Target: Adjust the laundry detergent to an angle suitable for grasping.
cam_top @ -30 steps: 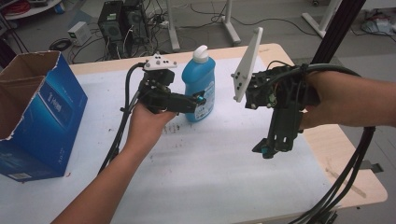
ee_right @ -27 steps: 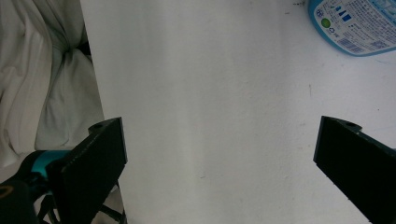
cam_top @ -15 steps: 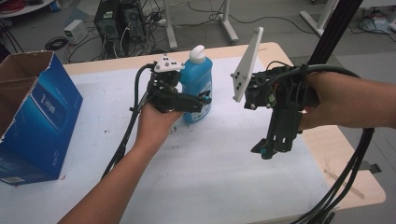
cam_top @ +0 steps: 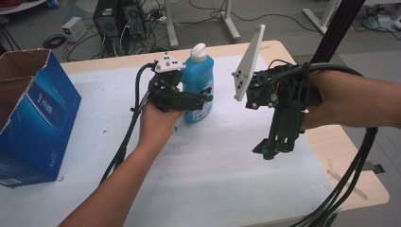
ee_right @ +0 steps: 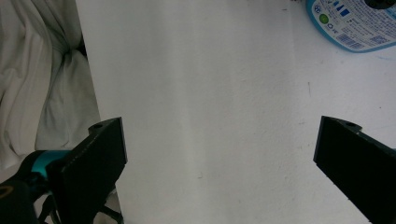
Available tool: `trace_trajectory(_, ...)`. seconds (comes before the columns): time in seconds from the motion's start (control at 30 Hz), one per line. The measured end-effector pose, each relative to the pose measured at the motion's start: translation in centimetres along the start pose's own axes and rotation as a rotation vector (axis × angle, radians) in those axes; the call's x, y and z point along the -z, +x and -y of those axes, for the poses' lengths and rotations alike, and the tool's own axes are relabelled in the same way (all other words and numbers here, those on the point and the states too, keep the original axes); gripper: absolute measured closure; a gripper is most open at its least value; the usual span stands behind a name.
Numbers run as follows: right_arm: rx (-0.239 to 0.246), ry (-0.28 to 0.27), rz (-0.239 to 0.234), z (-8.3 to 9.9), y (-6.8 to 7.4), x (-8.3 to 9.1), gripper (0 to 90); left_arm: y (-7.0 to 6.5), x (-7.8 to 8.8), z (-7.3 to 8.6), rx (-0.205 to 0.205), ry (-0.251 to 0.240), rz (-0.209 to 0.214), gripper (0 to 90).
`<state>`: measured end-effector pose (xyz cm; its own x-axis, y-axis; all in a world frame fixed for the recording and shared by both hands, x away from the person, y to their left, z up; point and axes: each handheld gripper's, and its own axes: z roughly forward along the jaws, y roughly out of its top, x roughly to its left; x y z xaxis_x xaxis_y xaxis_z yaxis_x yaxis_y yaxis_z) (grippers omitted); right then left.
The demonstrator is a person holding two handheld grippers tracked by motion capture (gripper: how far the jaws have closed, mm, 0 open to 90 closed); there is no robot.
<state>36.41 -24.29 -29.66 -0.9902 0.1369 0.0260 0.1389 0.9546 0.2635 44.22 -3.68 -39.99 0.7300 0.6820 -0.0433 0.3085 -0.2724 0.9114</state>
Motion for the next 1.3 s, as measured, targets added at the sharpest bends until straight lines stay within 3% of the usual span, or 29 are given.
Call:
trace_trajectory(0.73,-0.008,-0.006,-0.002,0.27,-0.07,-0.17,2.0,-0.43,-0.05,-0.07,-0.005,-0.015,-0.017,35.8)
trace_trajectory(1.3,-0.009,-0.011,-0.005,0.37,-0.18,-0.28,2.0,-0.80,-0.11,-0.06,-0.012,-0.011,-0.028,42.5)
